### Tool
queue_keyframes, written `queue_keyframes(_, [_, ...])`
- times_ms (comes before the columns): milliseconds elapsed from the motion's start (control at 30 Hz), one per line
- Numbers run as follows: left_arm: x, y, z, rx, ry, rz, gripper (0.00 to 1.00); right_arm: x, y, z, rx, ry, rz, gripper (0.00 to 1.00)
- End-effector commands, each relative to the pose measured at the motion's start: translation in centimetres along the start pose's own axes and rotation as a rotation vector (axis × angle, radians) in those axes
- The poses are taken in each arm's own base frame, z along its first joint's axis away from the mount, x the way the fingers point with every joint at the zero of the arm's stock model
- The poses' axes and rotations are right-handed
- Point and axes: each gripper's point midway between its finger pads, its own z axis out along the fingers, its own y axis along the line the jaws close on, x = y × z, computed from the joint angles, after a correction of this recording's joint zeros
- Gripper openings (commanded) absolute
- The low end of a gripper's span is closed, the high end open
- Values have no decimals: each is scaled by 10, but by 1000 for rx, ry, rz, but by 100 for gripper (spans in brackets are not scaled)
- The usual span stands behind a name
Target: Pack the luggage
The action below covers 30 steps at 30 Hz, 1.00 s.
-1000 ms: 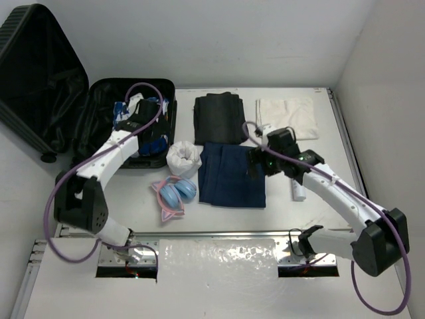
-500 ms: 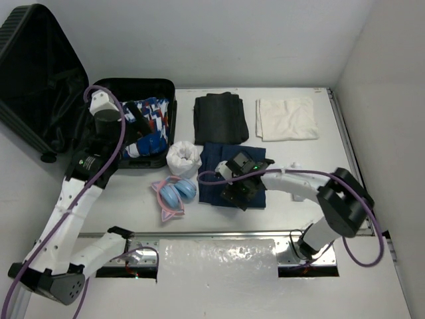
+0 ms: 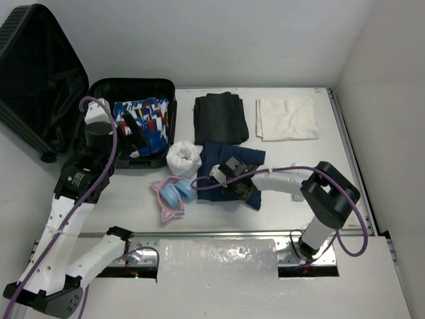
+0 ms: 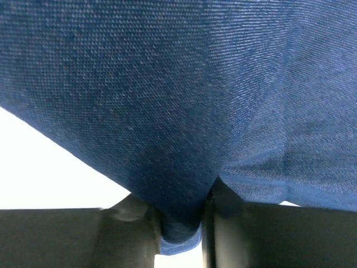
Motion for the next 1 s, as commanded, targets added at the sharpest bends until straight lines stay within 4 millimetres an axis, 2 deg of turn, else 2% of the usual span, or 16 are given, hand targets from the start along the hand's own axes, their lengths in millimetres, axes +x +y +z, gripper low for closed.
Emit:
queue_keyframes(0, [2, -11, -12, 91, 11, 1, 100, 10, 20, 14, -60, -25, 64, 7])
queue_keyframes(33, [5, -14, -13, 111, 18, -12, 100, 11, 20, 10, -55, -41, 83, 0])
queue_keyframes(167, [12, -30, -22, 213, 50, -51, 100, 4, 21, -17, -71, -151, 196, 0])
queue_keyframes(300, [25, -56, -29, 351, 115, -125, 100, -17, 3, -58, -90, -330, 403, 0])
queue_keyframes(367, [34, -71, -27, 426, 139, -220, 100, -25, -11, -70, -147, -402, 578, 0])
queue_keyframes(467, [50, -89, -24, 498, 184, -349, 100, -37, -28, -87, -150, -474, 712, 0])
queue_keyframes(500, [64, -92, -21, 494, 209, -364, 100, -41, -29, -91, -155, -492, 735, 0])
queue_keyframes(533, [61, -103, -21, 522, 200, -417, 100, -46, -31, -94, -162, -508, 760, 0])
queue_keyframes(600, [77, -121, -22, 537, 227, -424, 100, -61, -30, -102, -208, -563, 804, 0])
queue_keyframes(633, [81, -134, -19, 545, 238, -450, 100, -68, -32, -105, -214, -593, 815, 0])
queue_keyframes(667, [98, -156, -32, 589, 282, -419, 100, -72, -28, -107, -252, -607, 824, 0])
queue_keyframes(733, [112, -176, -22, 524, 270, -402, 100, -78, -25, -109, -279, -628, 823, 0])
queue_keyframes(767, [124, -192, -34, 547, 295, -374, 100, -77, -21, -109, -302, -631, 829, 0])
queue_keyframes(800, [122, -200, -32, 525, 270, -382, 100, -77, -21, -110, -303, -640, 832, 0])
queue_keyframes(833, [136, -207, -24, 484, 298, -392, 100, -79, -20, -112, -309, -658, 831, 0])
queue_keyframes(967, [154, -219, -9, 441, 297, -484, 100, -76, -17, -119, -317, -671, 816, 0])
